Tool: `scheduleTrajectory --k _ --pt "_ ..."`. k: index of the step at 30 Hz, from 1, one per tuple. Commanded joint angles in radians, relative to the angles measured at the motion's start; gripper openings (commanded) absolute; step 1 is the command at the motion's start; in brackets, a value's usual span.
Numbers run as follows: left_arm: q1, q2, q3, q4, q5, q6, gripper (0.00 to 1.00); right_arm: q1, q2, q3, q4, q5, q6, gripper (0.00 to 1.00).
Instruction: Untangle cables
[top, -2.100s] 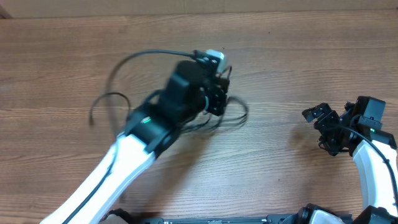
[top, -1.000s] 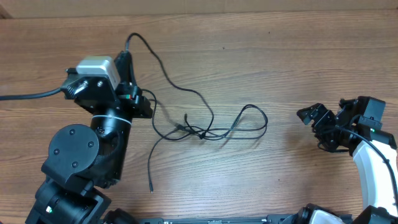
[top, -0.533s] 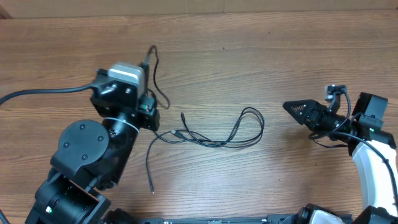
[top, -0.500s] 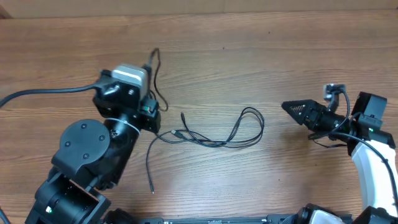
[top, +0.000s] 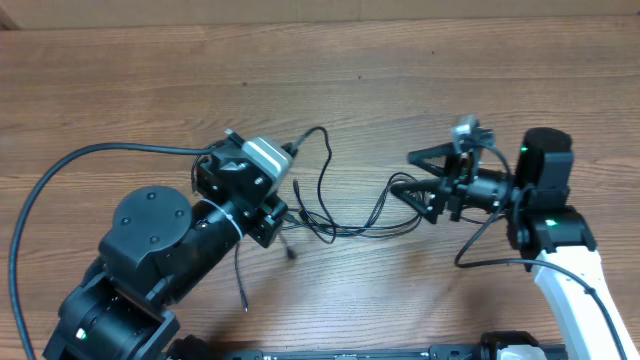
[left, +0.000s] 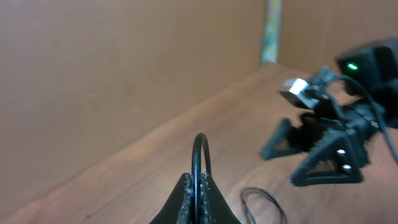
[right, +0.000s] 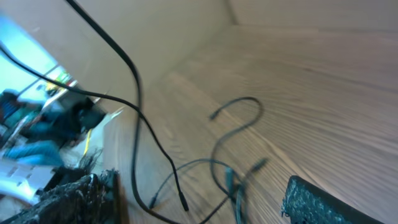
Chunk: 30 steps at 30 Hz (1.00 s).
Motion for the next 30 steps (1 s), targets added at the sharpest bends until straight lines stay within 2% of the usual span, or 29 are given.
scheduleTrajectory --k 1,9,14,19,21,23,24,25,27,30 --pt "0.005 0.024 0.019 -0.014 0.121 0.034 0.04 0.071 -0.010 0.023 0.052 -0.013 -0.011 0.91" --pt "0.005 0.105 0.019 -0.022 0.282 0.033 0.04 0.154 -0.010 0.023 0.162 -0.012 0.002 0.91" --pt "0.004 0.182 0.019 -0.042 0.331 0.033 0.04 0.158 -0.010 0.023 0.222 -0.013 0.082 0.91" --pt "0.004 0.261 0.019 0.008 0.423 0.032 0.05 0.158 -0.010 0.023 0.243 -0.013 0.106 0.88" --pt "0.004 0.284 0.019 0.023 0.445 0.032 0.05 0.158 -0.010 0.023 0.243 -0.012 0.106 0.81" --pt "0.004 0.301 0.019 0.030 0.473 0.032 0.04 0.158 -0.010 0.023 0.243 -0.010 0.106 0.68" --pt "0.004 0.308 0.019 0.034 0.486 0.032 0.05 0.158 -0.009 0.023 0.238 0.000 0.106 0.57" --pt "0.004 0.312 0.019 0.037 0.491 0.032 0.04 0.158 -0.009 0.023 0.231 0.011 0.106 0.37" --pt "0.004 0.317 0.019 0.040 0.489 0.033 0.04 0.158 -0.009 0.023 0.219 0.027 0.106 0.07" --pt "0.004 0.317 0.019 0.045 0.489 0.033 0.04 0.158 -0.009 0.023 0.201 0.027 0.109 0.04"
